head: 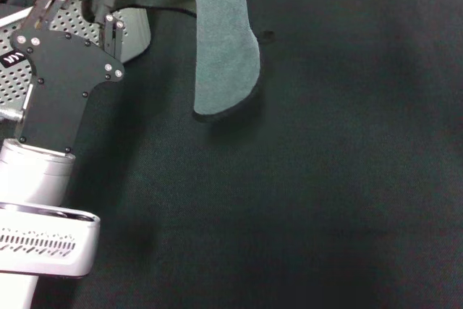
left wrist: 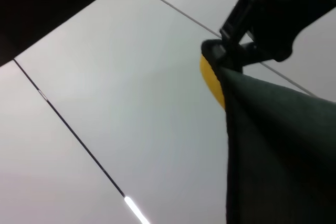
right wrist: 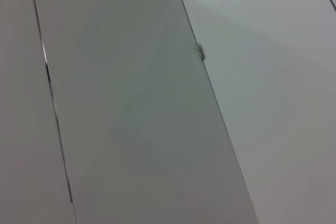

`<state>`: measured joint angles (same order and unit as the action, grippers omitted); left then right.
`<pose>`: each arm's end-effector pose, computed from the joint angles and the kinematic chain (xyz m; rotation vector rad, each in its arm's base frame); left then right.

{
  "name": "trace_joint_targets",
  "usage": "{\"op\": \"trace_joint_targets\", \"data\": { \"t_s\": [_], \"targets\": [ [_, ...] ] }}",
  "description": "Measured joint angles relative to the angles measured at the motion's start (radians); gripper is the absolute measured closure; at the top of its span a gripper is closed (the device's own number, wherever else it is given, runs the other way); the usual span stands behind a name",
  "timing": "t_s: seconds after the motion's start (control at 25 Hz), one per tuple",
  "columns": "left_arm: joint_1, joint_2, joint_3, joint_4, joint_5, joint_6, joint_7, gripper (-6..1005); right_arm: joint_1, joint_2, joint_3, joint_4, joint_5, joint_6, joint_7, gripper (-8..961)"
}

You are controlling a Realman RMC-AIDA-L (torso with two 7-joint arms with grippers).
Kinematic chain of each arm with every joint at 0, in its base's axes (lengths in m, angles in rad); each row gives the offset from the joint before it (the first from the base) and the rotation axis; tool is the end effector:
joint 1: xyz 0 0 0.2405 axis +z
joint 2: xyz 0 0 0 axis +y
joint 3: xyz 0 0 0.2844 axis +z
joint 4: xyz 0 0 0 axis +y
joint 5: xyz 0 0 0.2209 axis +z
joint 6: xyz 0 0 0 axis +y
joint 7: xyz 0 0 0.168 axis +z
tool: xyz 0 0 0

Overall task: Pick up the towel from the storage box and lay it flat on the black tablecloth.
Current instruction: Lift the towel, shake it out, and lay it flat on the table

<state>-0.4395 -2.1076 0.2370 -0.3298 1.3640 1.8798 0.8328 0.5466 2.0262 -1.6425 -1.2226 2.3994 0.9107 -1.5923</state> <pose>-0.2642 0.2863 -0.0441 -1.3642 0.4156 -0.5141 0.0179 0.3978 0.0052 -2.4002 0.3865 1.5942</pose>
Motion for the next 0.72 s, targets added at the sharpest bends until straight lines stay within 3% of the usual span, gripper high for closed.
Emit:
{"op": "trace_joint_targets", "data": {
  "t_s": [0.72],
  "targets": [
    [0.007, 0.000, 0.033, 0.025, 0.004, -0.059, -0.095, 663, -0.002, 0.000, 0.016, -0.012, 0.006, 0.028, -0.012, 893]
  ]
}}
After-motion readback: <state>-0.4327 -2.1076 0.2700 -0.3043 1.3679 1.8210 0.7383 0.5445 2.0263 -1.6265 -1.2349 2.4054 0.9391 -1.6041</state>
